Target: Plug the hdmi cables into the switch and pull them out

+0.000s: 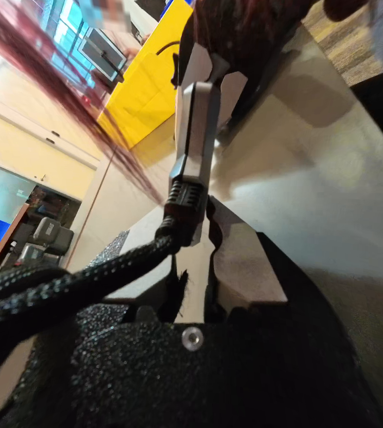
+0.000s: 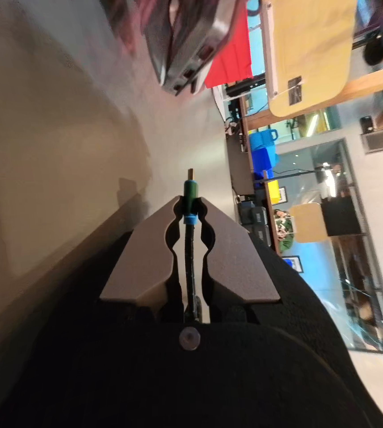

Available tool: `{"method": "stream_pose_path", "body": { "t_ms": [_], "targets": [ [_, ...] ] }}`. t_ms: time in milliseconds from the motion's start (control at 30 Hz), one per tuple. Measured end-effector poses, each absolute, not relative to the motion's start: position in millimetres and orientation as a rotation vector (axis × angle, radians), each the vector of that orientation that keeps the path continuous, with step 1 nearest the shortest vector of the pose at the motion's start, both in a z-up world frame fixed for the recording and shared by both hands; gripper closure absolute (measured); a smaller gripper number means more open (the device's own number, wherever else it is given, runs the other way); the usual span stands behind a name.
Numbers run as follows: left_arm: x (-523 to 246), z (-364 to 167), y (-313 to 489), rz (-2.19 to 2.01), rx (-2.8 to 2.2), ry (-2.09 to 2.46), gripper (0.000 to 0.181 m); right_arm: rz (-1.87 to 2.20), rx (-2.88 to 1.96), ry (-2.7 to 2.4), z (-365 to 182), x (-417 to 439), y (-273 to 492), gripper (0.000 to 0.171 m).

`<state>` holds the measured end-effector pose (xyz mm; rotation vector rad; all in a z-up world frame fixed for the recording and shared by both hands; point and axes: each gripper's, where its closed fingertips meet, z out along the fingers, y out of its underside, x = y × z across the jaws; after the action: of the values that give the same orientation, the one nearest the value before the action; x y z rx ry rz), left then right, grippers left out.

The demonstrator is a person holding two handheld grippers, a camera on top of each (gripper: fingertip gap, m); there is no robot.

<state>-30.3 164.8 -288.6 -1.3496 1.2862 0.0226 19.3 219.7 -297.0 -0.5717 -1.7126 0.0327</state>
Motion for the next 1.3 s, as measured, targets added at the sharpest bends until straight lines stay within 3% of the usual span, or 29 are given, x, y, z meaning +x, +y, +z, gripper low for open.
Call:
{"method": "stream_pose_path", "body": {
  "t_ms": [33, 200, 500, 833, 933, 1133, 1300],
  "targets": [
    [-29.8, -290.4, 168.4, 0.031, -1.364, 1.283, 0.16, 0.024, -0.568, -1.693, -293.2, 19.1, 220.9, 0.161],
    [-22.8, -285.9, 180.4, 0.072, -1.354, 1.247, 0.159, 0.089, -0.611, -1.5, -248.2, 22.5, 230.4, 0.161],
    [-22.1, -277.0, 191.8, 0.122, -1.328, 1.187, 0.157, 0.382, -0.792, -1.2, -80.0, 108.3, 268.0, 0.16],
    [-21.9, -276.4, 193.2, 0.083, -1.342, 1.172, 0.156, 0.326, -0.796, -1.128, 36.5, 173.8, 319.1, 0.161],
    [-18.5, -278.2, 190.1, 0.082, -1.326, 1.202, 0.156, 0.297, -0.886, -1.268, 13.4, 174.6, 349.5, 0.161],
    [-19.1, -276.7, 188.8, 0.08, -1.32, 1.197, 0.156, 0.266, -1.295, -1.46, -114.9, 183.4, 410.0, 0.161],
    [-19.7, -276.4, 187.7, 0.087, -1.316, 1.199, 0.156, 0.266, -1.672, -1.51, -185.6, 181.6, 422.2, 0.162]
  ]
}}
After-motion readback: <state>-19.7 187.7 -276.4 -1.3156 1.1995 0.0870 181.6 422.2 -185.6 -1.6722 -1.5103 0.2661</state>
